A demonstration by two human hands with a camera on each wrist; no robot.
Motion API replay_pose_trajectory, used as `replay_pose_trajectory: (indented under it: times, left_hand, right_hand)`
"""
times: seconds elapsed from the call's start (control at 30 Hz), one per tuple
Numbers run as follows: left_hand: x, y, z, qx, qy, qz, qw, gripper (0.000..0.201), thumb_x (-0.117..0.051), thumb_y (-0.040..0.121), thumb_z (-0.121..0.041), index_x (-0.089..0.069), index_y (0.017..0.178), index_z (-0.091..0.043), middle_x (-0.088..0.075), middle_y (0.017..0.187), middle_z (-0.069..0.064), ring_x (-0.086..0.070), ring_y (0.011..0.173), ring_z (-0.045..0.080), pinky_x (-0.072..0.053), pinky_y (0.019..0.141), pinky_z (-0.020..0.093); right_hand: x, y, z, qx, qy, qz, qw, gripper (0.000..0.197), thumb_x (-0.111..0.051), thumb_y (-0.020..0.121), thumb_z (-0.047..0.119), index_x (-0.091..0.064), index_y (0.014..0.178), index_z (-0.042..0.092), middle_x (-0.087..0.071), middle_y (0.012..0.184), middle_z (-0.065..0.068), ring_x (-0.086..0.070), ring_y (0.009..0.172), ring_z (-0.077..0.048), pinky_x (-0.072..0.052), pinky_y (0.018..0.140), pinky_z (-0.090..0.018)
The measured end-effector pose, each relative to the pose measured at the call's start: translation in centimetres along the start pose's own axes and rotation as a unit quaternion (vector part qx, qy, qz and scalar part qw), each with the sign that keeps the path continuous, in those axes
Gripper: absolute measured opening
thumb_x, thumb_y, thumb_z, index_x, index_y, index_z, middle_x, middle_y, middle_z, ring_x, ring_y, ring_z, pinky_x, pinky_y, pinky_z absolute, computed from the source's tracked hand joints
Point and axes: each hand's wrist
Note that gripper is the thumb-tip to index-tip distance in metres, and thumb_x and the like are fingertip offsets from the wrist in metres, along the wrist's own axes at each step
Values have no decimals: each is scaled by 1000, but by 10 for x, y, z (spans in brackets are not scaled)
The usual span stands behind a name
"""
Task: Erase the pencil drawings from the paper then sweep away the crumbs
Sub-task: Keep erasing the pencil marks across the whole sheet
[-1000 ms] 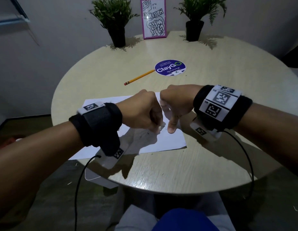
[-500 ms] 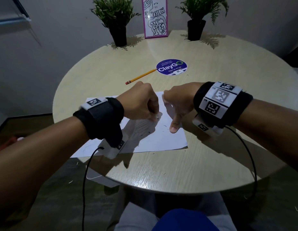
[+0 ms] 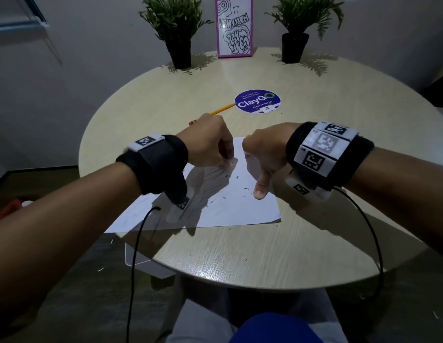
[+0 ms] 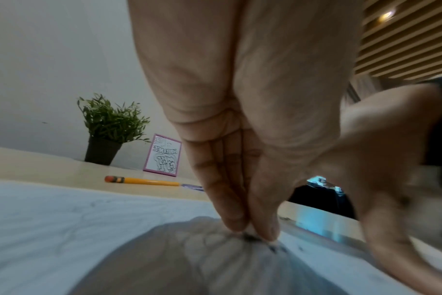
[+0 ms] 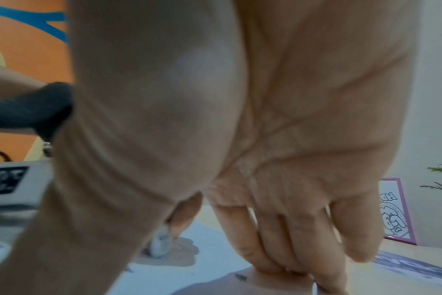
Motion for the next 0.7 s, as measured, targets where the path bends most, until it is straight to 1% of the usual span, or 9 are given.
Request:
replay_pose_trajectory:
  times: [0.03,0.1,0.2,0.27,0.33,0.43,0.5,0.6,0.7]
  left_hand:
    - [-2,-7,-3,-11,-1,6,1000,13,-87,73,-20,-79,83,-17,-74,74,-7,-66,69,0,-56,70,23]
    - [-7,-23,-9,-35,-5,17,999,12,-86,73,-16,-79,83,-18,-74,74,-9,-66,68,-1,-54,68,18]
    - [-9,-38,-16,-54,-9,44,998,15,-86,73,-12,-79,85,-18,-74,76,-9,-67,68,-1,-54,69,15]
    - [-4,-32,-16,-58,-5,53,997,14,-86,73,-16,-79,85,-19,-74,76,-11,-66,69,-3,-54,70,15]
    - [4,-16,-14,-43,3,16,999,12,-86,74,-21,-79,85,-20,-74,75,-10,-65,71,-3,-55,73,21]
    - [9,10,-12,-2,5,-40,999,14,-87,74,-21,-79,85,-17,-72,75,-6,-66,72,4,-58,76,29]
    - [8,19,-12,6,28,-31,999,13,-86,74,-19,-79,84,-16,-71,74,-5,-65,70,6,-59,75,31]
    - [2,13,-14,-2,55,-9,998,9,-84,75,-17,-78,82,-16,-70,70,-6,-58,65,-1,-58,75,31]
    - [-8,-7,-18,-25,57,-12,998,9,-83,75,-12,-78,81,-15,-71,71,-5,-62,65,5,-56,71,27]
  right_hand:
    - [0,1,0,3,-3,0,1000,96,-81,59,70,-54,126,7,-66,112,-8,-63,97,-27,-46,70,-33]
    - [-3,4,-1,11,-8,-2,1000,95,-81,58,71,-55,123,7,-65,110,-8,-63,96,-27,-52,79,-37]
    - [-4,5,-2,12,-5,-2,1000,94,-82,58,70,-52,125,9,-63,113,-7,-61,98,-28,-52,89,-42]
    - [-4,6,-2,12,-5,-2,1000,93,-82,58,70,-54,124,10,-64,111,-7,-62,97,-28,-53,88,-42]
    - [-3,6,-3,16,-8,0,1000,90,-82,59,69,-56,121,8,-66,108,-7,-63,94,-27,-52,82,-38]
    - [-5,4,-5,9,-3,-3,1000,95,-80,61,69,-49,128,9,-61,116,-6,-60,101,-26,-45,75,-34]
    - [-6,5,-6,10,-2,-2,1000,98,-79,60,71,-48,130,9,-61,119,-8,-60,104,-28,-44,75,-34]
    - [-6,8,-6,12,-8,0,1000,99,-79,59,73,-50,128,9,-63,118,-9,-62,101,-29,-46,73,-34]
    - [-7,9,-6,13,-2,4,1000,96,-80,59,73,-52,125,9,-65,113,-9,-63,97,-28,-50,79,-37]
Point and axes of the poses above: each hand's wrist, its own y-axis towards the middle knuckle, its own x-axis out of the back of the hand, z = x × y
